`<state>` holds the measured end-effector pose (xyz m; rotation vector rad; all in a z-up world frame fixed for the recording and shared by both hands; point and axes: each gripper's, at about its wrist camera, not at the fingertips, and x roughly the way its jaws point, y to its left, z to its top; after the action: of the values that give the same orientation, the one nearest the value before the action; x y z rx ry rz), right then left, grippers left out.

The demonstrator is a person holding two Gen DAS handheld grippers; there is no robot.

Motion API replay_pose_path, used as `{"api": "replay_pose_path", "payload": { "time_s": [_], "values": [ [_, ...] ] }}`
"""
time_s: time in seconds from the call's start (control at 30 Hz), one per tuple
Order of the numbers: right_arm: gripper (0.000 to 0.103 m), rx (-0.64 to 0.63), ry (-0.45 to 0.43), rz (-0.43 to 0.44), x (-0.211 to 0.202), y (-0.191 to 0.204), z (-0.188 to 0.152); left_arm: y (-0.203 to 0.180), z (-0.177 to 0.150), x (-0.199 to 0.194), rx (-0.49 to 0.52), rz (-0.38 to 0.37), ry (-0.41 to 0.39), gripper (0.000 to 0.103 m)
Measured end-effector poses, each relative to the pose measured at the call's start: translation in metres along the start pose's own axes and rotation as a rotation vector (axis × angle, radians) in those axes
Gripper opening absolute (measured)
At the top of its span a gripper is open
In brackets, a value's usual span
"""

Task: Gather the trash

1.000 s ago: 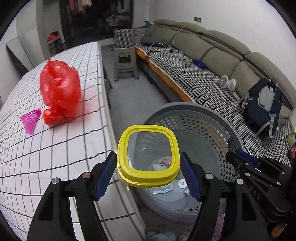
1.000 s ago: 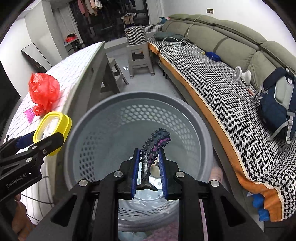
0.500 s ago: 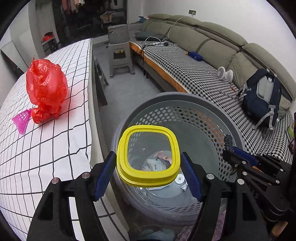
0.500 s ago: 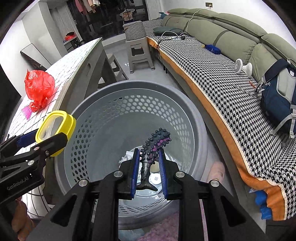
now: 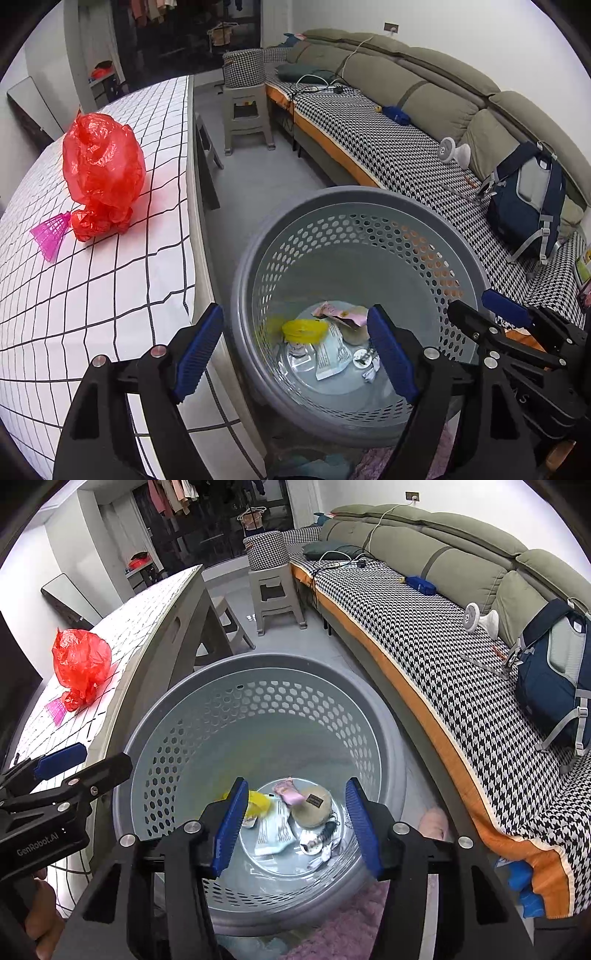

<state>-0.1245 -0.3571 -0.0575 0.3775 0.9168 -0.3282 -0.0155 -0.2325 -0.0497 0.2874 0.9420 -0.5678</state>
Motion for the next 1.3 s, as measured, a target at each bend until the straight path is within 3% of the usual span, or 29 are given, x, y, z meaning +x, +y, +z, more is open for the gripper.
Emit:
{"api": "replay_pose_path", "payload": {
  "time_s": [1.3],
  "values": [
    [0.053,0.004,-0.047,0.019,-0.024,0.002,-0.009,0.012,-0.009,-0.032,-0.017,0.024,-0.06,0.079]
  ]
}}
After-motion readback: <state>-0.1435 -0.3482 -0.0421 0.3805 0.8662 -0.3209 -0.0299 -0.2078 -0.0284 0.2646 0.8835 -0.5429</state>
